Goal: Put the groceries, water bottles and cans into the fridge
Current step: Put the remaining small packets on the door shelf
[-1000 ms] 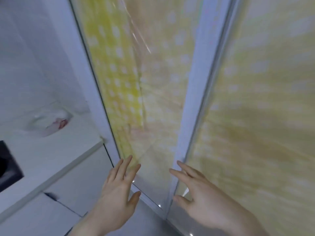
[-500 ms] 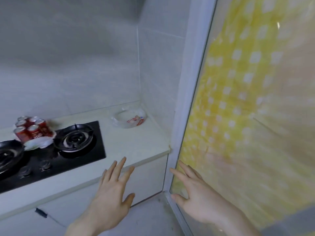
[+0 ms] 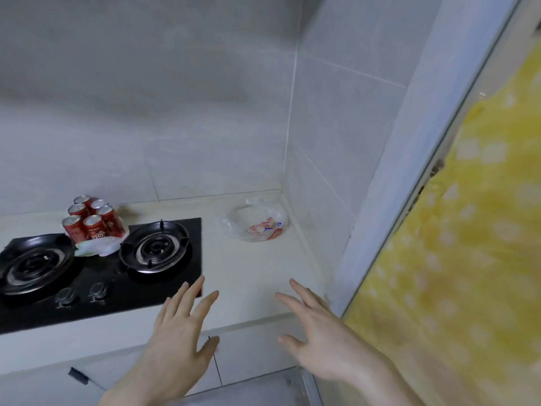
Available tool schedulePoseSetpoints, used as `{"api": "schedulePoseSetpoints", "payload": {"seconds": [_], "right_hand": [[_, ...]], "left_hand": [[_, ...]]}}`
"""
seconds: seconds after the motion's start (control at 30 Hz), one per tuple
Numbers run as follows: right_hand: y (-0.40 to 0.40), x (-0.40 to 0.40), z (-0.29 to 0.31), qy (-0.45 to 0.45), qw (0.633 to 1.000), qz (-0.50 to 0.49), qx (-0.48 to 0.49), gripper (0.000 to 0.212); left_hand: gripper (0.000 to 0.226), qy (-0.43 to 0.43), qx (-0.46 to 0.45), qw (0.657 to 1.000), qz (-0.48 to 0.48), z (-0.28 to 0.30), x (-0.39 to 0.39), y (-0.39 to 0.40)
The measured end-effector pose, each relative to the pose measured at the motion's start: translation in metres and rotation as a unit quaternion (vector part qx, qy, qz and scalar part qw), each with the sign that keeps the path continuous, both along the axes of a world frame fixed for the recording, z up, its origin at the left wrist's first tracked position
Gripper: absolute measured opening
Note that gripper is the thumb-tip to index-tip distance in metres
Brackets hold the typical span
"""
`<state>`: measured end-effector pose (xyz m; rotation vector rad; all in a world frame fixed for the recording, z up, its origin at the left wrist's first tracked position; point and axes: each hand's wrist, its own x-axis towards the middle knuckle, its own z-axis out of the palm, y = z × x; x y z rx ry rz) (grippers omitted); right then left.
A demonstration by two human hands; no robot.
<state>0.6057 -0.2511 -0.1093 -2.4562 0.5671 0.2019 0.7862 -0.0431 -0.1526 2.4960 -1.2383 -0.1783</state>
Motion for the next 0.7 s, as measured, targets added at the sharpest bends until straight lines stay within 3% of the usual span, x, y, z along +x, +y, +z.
{"api": "schedulePoseSetpoints", "payload": {"seconds": [0.4, 0.7], "right_hand": [[-0.096, 0.119, -0.019, 0.014, 0.998, 0.056, -0.002, 0.068], [-0.122, 0.210, -0.053, 0.022, 1.000, 0.003, 0.008, 0.065]], "left_hand": [[0.076, 0.023, 0.003, 0.998, 0.061, -0.017, 0.079, -0.056], [0.074, 0.031, 0.033, 0.999, 0.014, -0.022, 0.184, -0.085]]}}
